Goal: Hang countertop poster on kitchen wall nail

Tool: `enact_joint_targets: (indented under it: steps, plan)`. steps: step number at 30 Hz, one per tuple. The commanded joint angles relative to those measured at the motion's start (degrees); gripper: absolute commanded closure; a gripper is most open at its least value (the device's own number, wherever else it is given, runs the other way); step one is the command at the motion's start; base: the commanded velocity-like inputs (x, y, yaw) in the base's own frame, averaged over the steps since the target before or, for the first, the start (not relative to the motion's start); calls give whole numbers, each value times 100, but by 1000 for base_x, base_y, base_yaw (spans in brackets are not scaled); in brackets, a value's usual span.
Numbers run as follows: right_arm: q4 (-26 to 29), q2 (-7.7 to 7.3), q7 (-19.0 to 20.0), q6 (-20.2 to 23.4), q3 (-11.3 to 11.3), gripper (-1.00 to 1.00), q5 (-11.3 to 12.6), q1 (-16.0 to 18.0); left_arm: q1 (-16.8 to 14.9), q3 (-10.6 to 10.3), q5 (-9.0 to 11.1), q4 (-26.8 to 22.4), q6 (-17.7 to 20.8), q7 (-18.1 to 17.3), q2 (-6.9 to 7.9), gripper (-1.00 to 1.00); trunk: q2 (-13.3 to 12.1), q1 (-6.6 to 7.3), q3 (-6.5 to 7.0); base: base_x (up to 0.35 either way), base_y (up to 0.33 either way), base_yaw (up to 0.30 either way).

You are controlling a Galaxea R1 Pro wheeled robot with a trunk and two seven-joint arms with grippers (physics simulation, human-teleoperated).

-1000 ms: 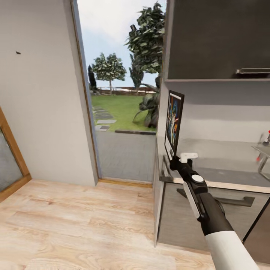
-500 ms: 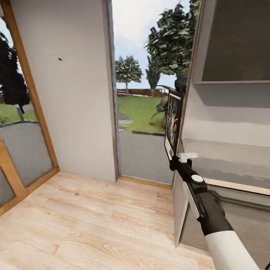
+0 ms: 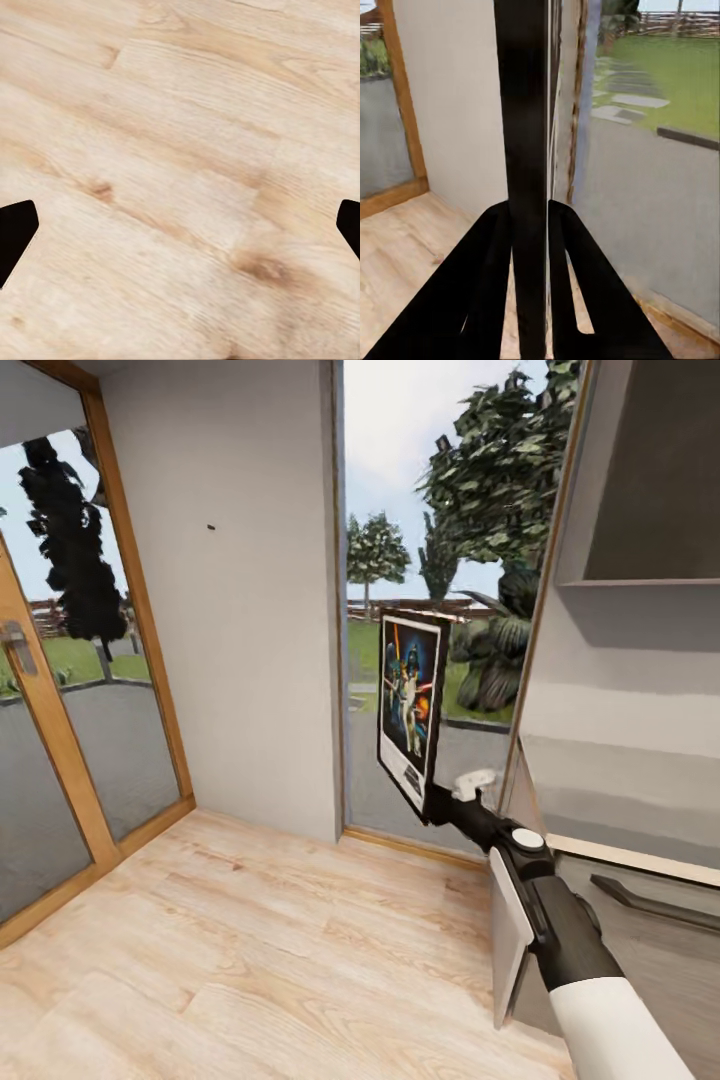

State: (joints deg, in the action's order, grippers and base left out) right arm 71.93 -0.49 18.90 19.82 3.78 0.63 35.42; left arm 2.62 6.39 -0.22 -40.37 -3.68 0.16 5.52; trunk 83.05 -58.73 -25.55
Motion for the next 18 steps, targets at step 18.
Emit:
enact_joint_targets:
  steps: [18]
  plan:
    - [5,-413,3038,-39,-191,100,-21,-730,1,-6,5,-49,-19,-23,71,-100,3,0,-4,0,0,4]
